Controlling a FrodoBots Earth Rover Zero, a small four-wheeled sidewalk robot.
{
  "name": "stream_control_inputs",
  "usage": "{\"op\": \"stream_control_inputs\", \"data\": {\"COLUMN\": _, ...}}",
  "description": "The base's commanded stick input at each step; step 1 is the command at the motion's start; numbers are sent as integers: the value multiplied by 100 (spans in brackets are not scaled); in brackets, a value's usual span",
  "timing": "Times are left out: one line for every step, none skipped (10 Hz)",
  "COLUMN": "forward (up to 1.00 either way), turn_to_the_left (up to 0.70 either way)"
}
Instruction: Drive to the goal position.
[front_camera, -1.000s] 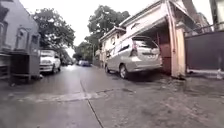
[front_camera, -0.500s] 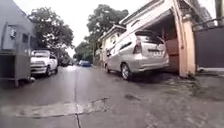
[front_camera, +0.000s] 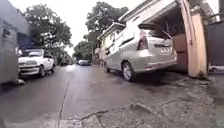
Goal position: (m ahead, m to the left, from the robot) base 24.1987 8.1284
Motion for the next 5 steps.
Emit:
{"op": "stream_control_inputs", "data": {"forward": 100, "turn_to_the_left": 18}}
{"op": "stream_control_inputs", "data": {"forward": 100, "turn_to_the_left": 9}}
{"op": "stream_control_inputs", "data": {"forward": 100, "turn_to_the_left": 12}}
{"op": "stream_control_inputs", "data": {"forward": 100, "turn_to_the_left": 15}}
{"op": "stream_control_inputs", "data": {"forward": 100, "turn_to_the_left": 19}}
